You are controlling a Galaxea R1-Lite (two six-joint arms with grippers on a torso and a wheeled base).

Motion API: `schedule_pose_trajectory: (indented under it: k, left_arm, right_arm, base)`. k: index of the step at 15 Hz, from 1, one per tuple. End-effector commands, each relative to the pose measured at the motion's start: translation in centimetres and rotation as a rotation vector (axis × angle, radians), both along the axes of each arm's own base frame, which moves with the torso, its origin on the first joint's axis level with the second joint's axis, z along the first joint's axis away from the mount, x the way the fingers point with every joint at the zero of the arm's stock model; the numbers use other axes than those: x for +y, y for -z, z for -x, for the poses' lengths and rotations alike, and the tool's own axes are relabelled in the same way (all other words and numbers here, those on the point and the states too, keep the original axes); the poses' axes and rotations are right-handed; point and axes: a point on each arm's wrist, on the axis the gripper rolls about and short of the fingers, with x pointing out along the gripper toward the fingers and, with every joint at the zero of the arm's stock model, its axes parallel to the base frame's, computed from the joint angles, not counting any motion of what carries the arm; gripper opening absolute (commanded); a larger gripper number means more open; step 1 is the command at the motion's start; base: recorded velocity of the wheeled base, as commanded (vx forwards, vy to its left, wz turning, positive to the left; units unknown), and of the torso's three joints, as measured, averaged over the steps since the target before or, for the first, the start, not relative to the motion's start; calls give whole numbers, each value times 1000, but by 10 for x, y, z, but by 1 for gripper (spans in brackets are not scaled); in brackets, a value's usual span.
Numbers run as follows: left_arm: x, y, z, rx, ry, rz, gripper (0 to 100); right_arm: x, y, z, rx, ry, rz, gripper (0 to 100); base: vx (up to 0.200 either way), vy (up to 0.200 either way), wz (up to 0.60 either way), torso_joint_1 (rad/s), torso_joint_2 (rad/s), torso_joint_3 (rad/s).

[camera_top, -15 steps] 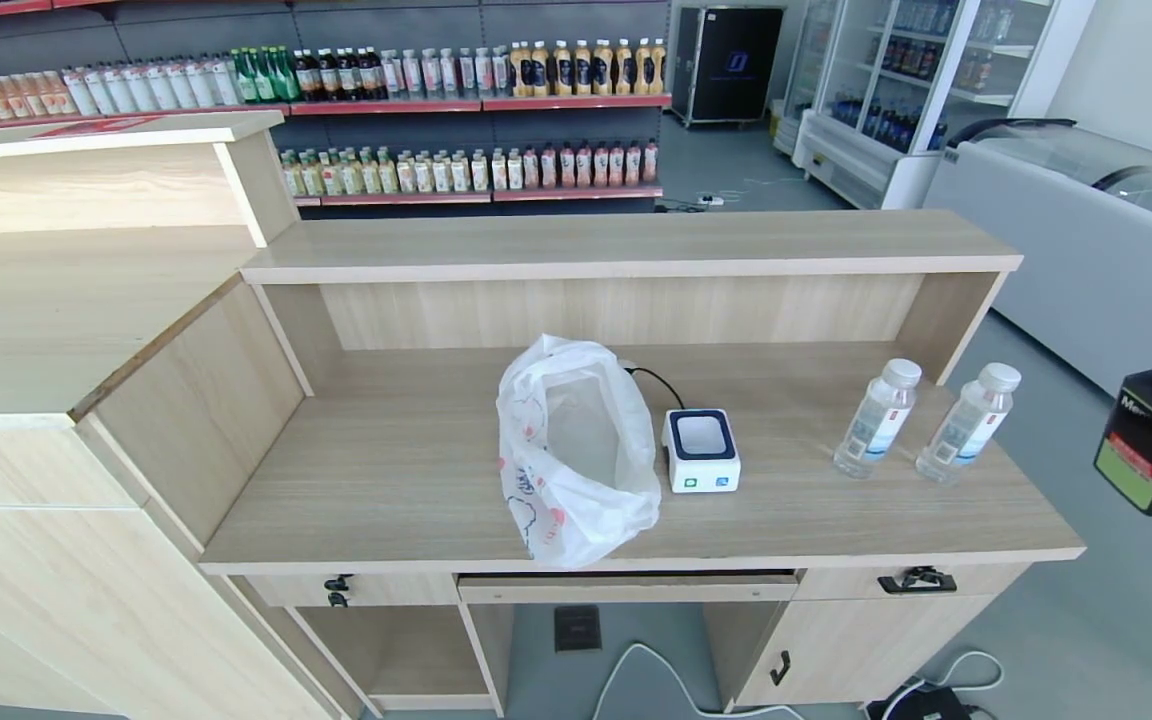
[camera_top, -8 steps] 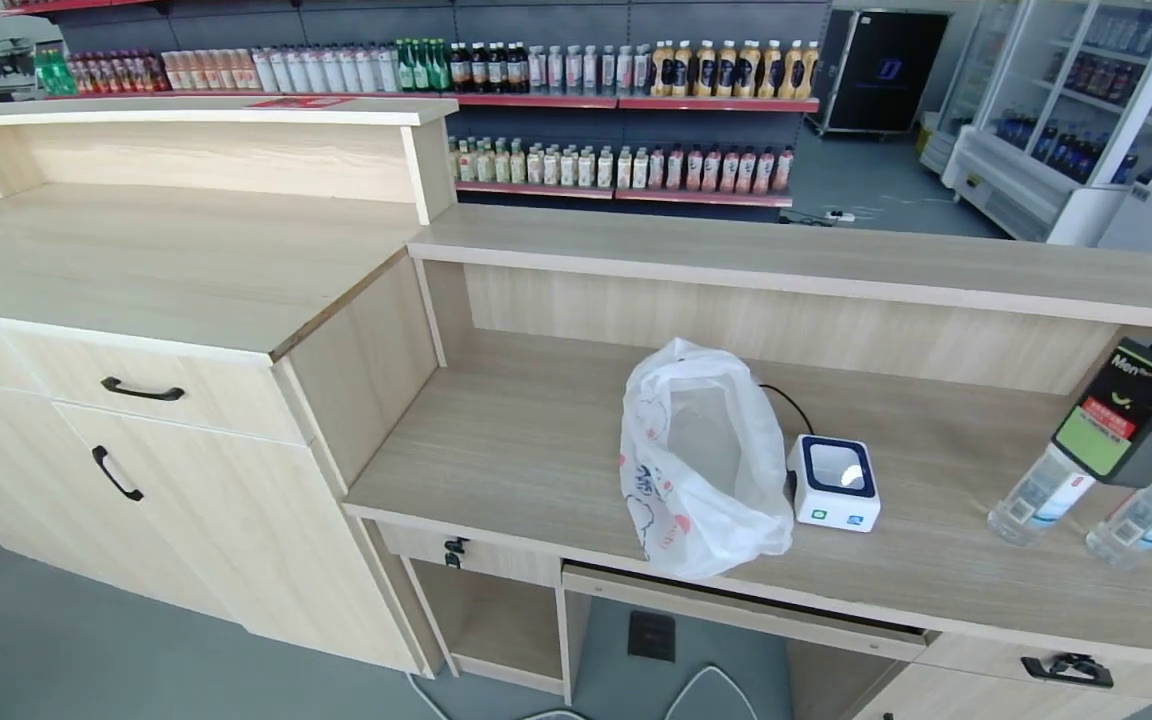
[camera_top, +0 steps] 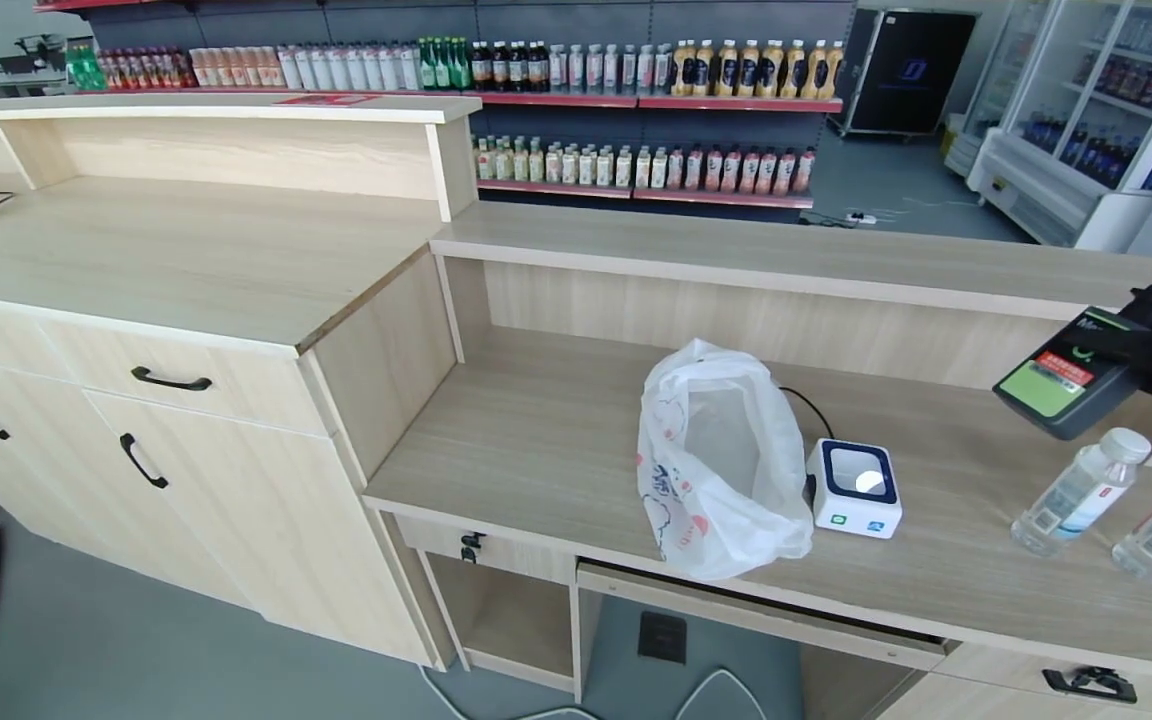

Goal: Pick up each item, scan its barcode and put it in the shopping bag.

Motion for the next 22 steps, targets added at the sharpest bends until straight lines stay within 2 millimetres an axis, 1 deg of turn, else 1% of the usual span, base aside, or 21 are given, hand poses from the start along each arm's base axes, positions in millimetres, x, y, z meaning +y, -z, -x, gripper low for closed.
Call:
schedule_pose_trajectory:
  k: [1,3,5,6,8,10,12,13,15,18,22]
  left_arm:
    - [0,0,0,0,-1,0,100]
    - [0,0,0,0,-1,0,100]
    - [0,0,0,0,-1,0,100]
    - [0,0,0,0,-1,0,100]
    - [0,0,0,0,-1,0,100]
    - [0,0,0,0,-1,0,100]
    - [0,0,0,0,-1,0,100]
    - [0,0,0,0,-1,0,100]
    - [0,0,0,0,-1,0,100]
    - [0,0,0,0,-1,0,100]
    - [0,0,0,0,-1,0,100]
  right_arm:
    - [-26,31,-23,59,-21,-51,0]
    - [-35,44,-32,58,-31,-58,0]
    - [-42,54,-36,61,-48,-68,0]
    - [-48,65,-38,76,-72,-73,0]
    - [-50,72,-39,76,-104,-44,0]
    - [-51,86,-46,80,-151,1,0]
    - [-53,90,-52,83,-163,-2,0]
    - [-52,92,-58,82,-174,-2,0]
    - [-50,96,-61,90,-182,-6,0]
    - [-48,105,-72,88,-200,-5,0]
    - [-41,110,-82,61,-230,12,0]
  base:
    - [0,0,0,0,0,0]
    - [0,0,0,0,0,0]
    - [0,0,0,0,0,0]
    - [0,0,0,0,0,0]
    - [0,0,0,0,0,0]
    - [0,0,0,0,0,0]
    - [0,0,0,0,0,0]
    - [0,0,0,0,0,0]
    - [0,0,0,0,0,0]
    - [0,0,0,0,0,0]
    - [0,0,0,0,0,0]
